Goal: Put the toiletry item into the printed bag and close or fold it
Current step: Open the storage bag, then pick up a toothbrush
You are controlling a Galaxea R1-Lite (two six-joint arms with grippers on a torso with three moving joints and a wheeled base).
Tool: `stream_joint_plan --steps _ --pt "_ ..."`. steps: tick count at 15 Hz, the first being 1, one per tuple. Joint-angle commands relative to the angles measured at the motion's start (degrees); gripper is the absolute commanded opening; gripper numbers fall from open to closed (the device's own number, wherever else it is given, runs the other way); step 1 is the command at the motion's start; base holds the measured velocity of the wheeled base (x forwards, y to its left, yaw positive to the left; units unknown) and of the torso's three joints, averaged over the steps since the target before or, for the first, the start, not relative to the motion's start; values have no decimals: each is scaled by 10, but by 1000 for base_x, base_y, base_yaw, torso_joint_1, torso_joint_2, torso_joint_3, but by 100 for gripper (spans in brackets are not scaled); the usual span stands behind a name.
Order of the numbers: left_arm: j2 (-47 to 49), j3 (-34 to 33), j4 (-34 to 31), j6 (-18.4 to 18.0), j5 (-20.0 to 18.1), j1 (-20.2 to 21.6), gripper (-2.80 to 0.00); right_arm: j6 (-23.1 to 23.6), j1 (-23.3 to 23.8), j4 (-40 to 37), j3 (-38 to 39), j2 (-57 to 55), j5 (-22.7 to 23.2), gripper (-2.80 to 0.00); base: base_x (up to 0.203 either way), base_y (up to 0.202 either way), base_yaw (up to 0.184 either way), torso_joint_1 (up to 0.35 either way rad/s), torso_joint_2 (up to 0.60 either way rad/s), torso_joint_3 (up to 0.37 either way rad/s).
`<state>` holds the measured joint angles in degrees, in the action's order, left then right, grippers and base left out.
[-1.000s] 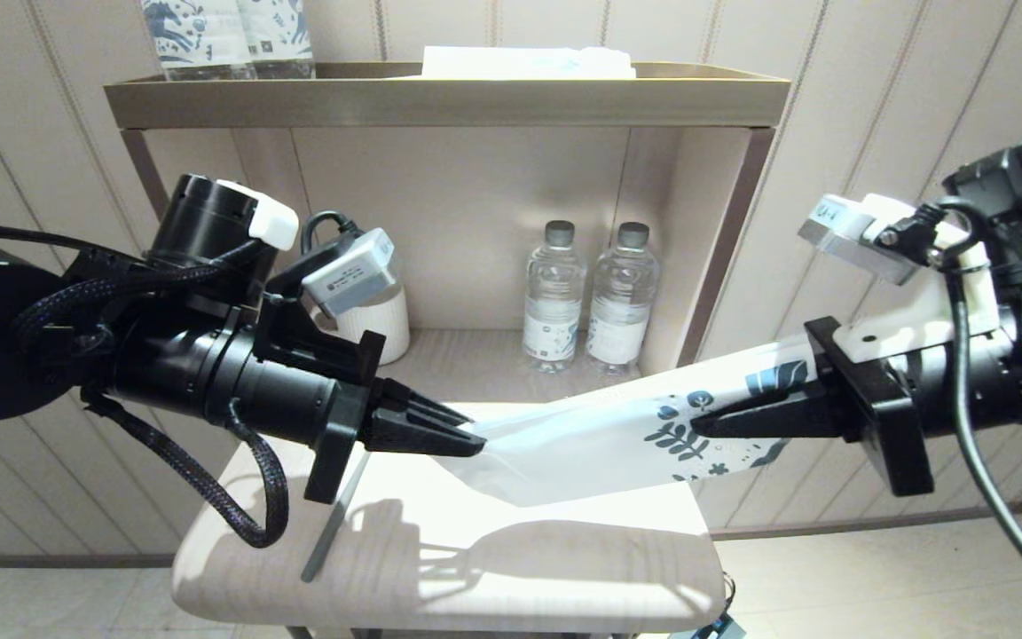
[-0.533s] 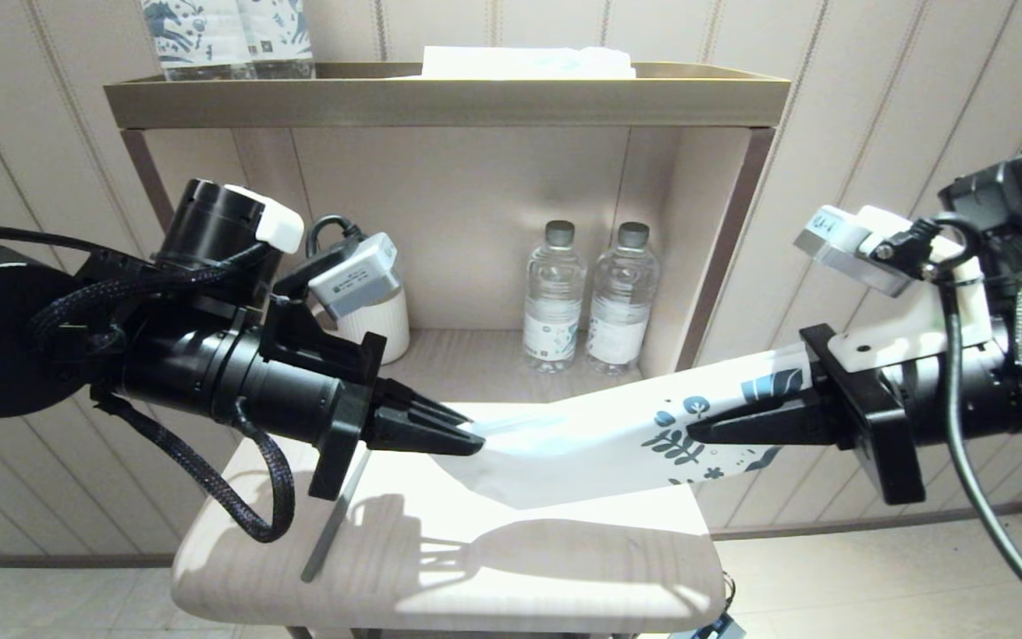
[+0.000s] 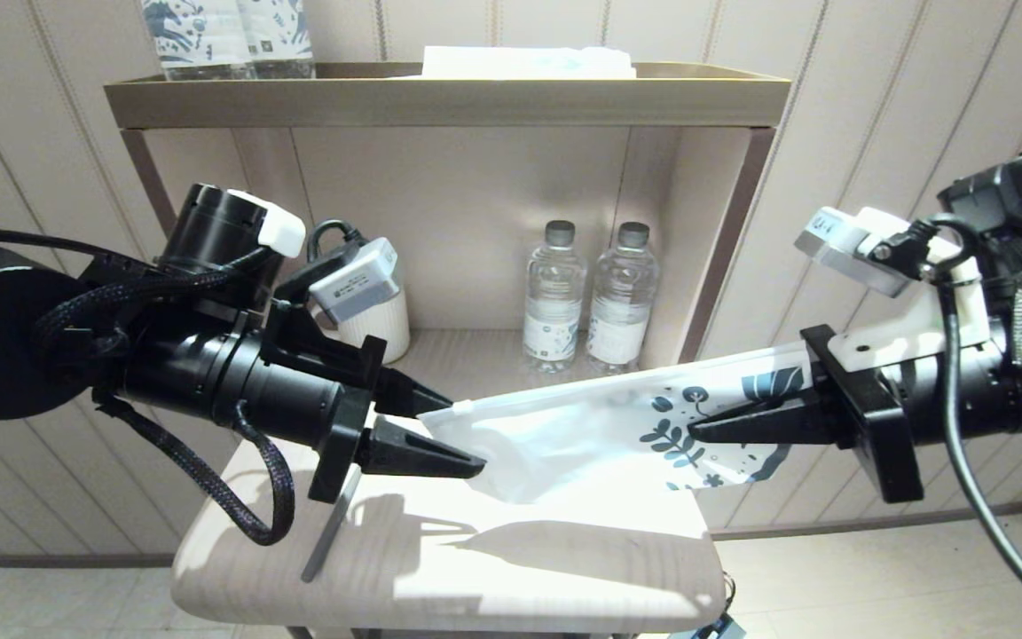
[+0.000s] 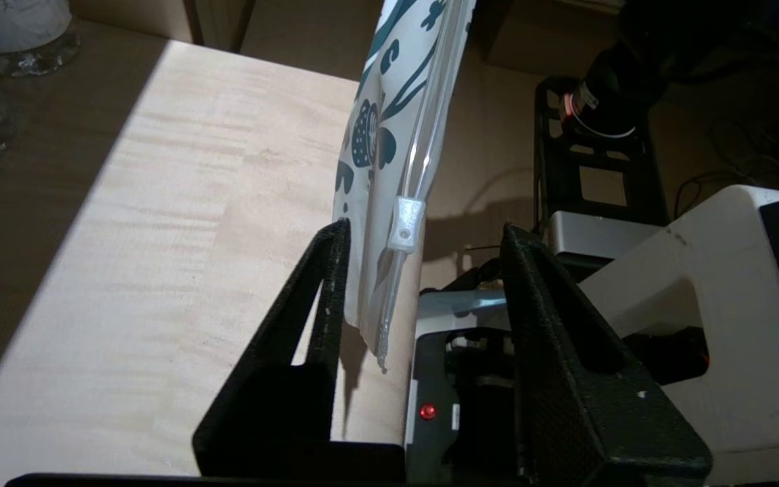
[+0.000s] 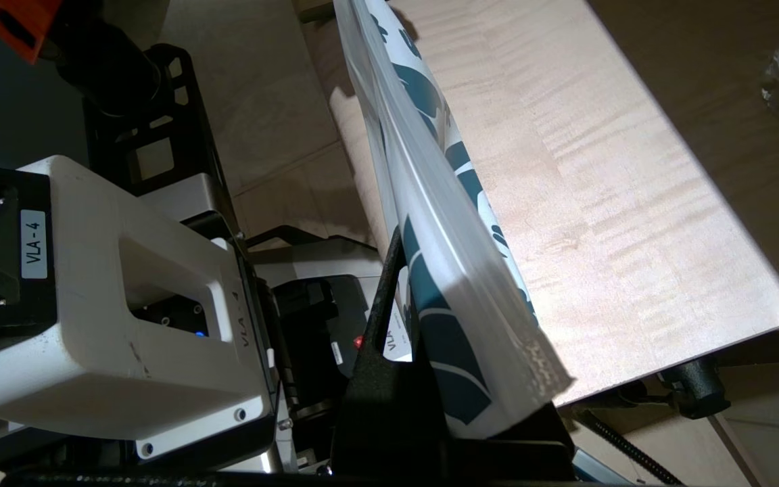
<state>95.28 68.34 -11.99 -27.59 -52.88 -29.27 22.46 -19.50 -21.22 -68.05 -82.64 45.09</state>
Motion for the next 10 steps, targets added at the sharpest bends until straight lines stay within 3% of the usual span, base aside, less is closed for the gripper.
stream_joint_plan --steps 1,10 --pt "3 6 0 0 -5 0 0 1 0 -1 -1 -2 3 -280 0 0 0 0 0 0" --pt "27 7 0 1 -9 0 0 0 3 -1 -9 4 18 -280 0 0 0 0 0 0"
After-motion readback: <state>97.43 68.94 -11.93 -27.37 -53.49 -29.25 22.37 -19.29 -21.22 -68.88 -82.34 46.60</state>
